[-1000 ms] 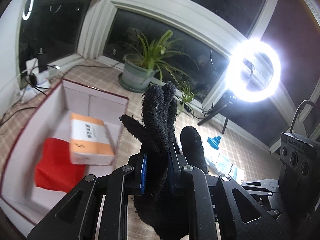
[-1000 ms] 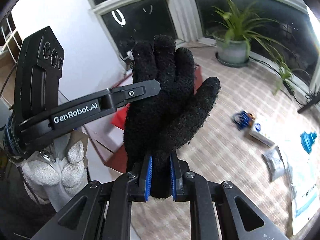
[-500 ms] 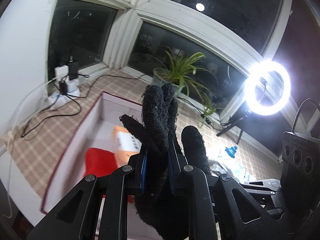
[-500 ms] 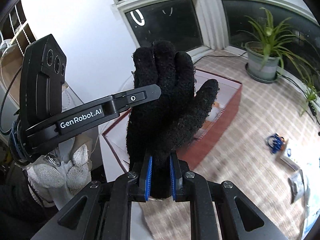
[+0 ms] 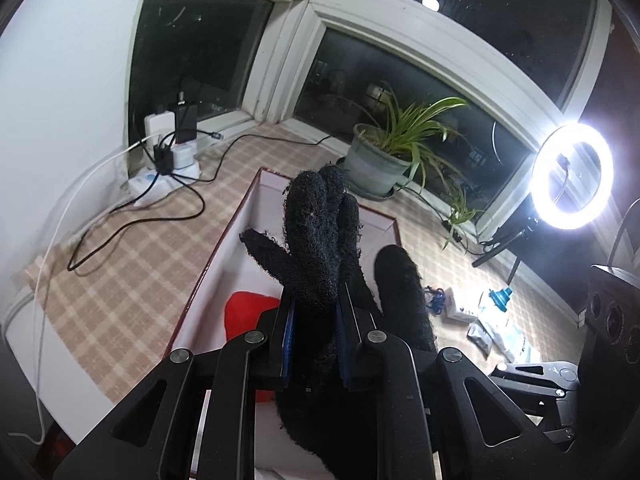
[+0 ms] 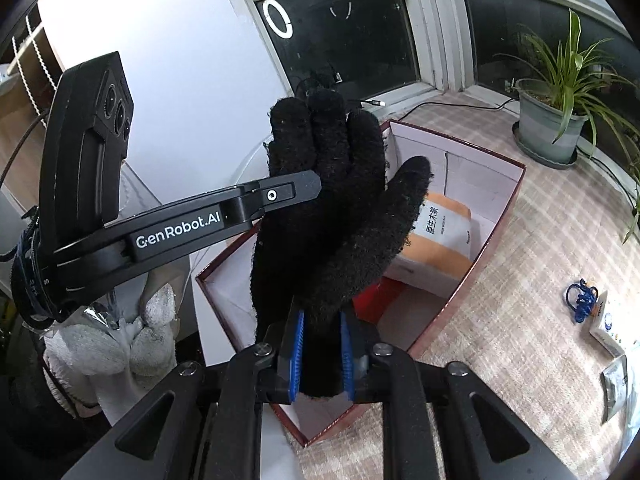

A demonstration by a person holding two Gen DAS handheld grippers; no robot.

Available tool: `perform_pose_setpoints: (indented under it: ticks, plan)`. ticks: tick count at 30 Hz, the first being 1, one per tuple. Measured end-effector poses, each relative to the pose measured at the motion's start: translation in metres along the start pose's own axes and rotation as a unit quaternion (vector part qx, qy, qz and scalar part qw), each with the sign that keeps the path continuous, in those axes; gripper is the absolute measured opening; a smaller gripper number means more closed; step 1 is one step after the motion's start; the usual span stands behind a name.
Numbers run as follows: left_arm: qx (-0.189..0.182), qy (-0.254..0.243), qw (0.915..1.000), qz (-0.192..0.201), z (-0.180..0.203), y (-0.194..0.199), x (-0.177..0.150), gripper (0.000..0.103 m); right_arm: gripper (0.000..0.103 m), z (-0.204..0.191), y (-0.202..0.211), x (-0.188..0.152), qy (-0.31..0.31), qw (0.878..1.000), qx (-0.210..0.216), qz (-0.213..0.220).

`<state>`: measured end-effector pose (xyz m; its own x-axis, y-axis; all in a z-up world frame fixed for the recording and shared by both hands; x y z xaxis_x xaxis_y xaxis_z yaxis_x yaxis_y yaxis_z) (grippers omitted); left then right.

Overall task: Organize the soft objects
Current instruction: 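Lower the black gloves into the shoebox and open both tools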

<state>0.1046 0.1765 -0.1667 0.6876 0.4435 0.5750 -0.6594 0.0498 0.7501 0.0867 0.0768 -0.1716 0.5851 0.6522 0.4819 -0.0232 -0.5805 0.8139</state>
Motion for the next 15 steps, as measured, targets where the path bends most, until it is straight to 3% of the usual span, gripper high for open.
perform_pose_setpoints:
  ticks: [1,4,6,9,15]
  plan:
    - [0.002,0.001,1.0,-0.001,-0.002,-0.001,0.0,0.016,0.018,0.001,0.0,0.0,-0.002,1.0,-0.001,0.001]
    - [0.012,0.003,0.9999,-0.006,-0.006,-0.006,-0.001,0.023,0.032,0.002,-0.001,0.001,-0.011,1.0,0.007,0.001]
    - [0.021,0.008,0.9997,-0.008,-0.01,-0.009,-0.001,0.039,0.041,0.002,0.0,0.001,-0.011,1.0,0.005,0.005]
    - [0.026,0.014,0.9996,-0.003,-0.014,-0.008,0.0,0.05,0.049,0.001,0.004,0.0,-0.006,1.0,0.007,0.012]
    - [0.028,0.019,0.9994,0.001,-0.015,-0.007,0.002,0.051,0.058,0.002,0.014,-0.003,-0.004,1.0,0.009,0.023]
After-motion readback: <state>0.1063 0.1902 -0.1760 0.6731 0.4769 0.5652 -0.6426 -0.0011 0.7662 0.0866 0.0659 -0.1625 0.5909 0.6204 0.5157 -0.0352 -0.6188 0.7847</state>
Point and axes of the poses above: each gripper's, at about its wrist camera, not at the fingertips, and y roughly against the way its jaws point, z to its right, x to its top, the point moved 7 cm from there along -y, roughly the way its jaws point, and after that the axes turned 10 degrees about -z, right-handed, at the moved point
